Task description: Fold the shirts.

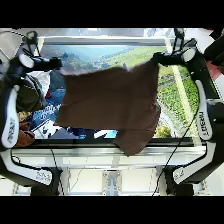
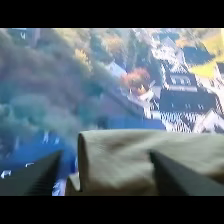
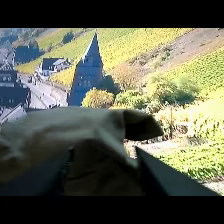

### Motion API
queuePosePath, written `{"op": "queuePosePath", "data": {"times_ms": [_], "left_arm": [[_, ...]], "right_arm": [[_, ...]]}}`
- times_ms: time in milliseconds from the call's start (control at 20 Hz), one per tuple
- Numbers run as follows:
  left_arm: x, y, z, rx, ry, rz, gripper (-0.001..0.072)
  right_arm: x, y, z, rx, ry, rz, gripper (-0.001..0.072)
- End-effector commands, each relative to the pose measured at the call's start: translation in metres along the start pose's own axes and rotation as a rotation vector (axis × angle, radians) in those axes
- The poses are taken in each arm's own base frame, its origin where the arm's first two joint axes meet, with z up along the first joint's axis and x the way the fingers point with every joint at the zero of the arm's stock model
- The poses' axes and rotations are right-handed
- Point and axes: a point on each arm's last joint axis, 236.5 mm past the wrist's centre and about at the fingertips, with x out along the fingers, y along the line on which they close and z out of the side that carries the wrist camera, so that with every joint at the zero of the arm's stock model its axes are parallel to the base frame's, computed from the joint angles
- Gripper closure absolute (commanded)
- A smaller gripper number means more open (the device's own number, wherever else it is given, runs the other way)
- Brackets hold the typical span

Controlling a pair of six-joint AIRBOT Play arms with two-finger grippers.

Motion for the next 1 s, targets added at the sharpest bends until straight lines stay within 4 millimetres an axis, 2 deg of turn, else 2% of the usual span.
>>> {"op": "queuePosePath", "data": {"times_ms": [0,50,100,150,200,250,300,350,450,500,550,600,700,750,800,850,950], "left_arm": [[0.026,0.005,0.032,0.001,-0.188,0.042,0.0000],[0.006,0.011,0.054,-0.001,-0.246,0.054,0.0005],[-0.024,0.020,0.076,-0.005,-0.299,0.070,0.0007],[-0.056,0.032,0.093,-0.012,-0.331,0.089,0.0011],[-0.094,0.048,0.103,-0.020,-0.342,0.118,0.0063],[-0.127,0.069,0.104,-0.015,-0.330,0.165,0.0161],[-0.160,0.094,0.096,-0.025,-0.297,0.221,0.0169],[-0.186,0.116,0.080,-0.061,-0.251,0.261,0.0169],[-0.223,0.156,0.018,-0.210,-0.145,0.338,0.0167],[-0.233,0.172,-0.024,-0.318,-0.101,0.376,0.0167],[-0.235,0.179,-0.071,-0.428,-0.055,0.398,0.0166],[-0.231,0.179,-0.126,-0.546,0.004,0.403,0.0166],[-0.213,0.159,-0.220,-0.761,0.114,0.359,0.0166],[-0.202,0.142,-0.264,-0.865,0.184,0.318,0.0166],[-0.192,0.120,-0.299,-0.925,0.260,0.254,0.0166],[-0.182,0.098,-0.321,-0.948,0.320,0.178,0.0166],[-0.171,0.078,-0.338,-0.987,0.368,0.097,0.0166]], "right_arm": [[0.028,-0.009,0.018,0.118,-0.118,0.027,0.0185],[0.015,-0.007,0.031,0.103,-0.131,0.032,0.0186],[-0.006,-0.008,0.046,0.068,-0.130,0.028,0.0193],[-0.034,-0.015,0.057,0.014,-0.110,-0.001,0.0224],[-0.068,-0.031,0.064,-0.044,-0.075,-0.059,0.0271],[-0.108,-0.051,0.066,-0.080,-0.032,-0.132,0.0282],[-0.146,-0.069,0.064,-0.082,-0.003,-0.191,0.0282],[-0.186,-0.089,0.058,-0.063,0.020,-0.248,0.0282],[-0.245,-0.108,0.027,-0.005,0.096,-0.279,0.0282],[-0.262,-0.109,0.004,0.010,0.147,-0.257,0.0282],[-0.271,-0.107,-0.022,0.031,0.192,-0.219,0.0282],[-0.275,-0.105,-0.042,0.064,0.200,-0.190,0.0282],[-0.266,-0.101,-0.081,0.164,0.158,-0.133,0.0282],[-0.256,-0.098,-0.107,0.224,0.145,-0.109,0.0281],[-0.245,-0.096,-0.133,0.278,0.142,-0.092,0.0275],[-0.232,-0.092,-0.163,0.331,0.147,-0.075,0.0274],[-0.214,-0.079,-0.205,0.442,0.144,-0.028,0.0274]]}}
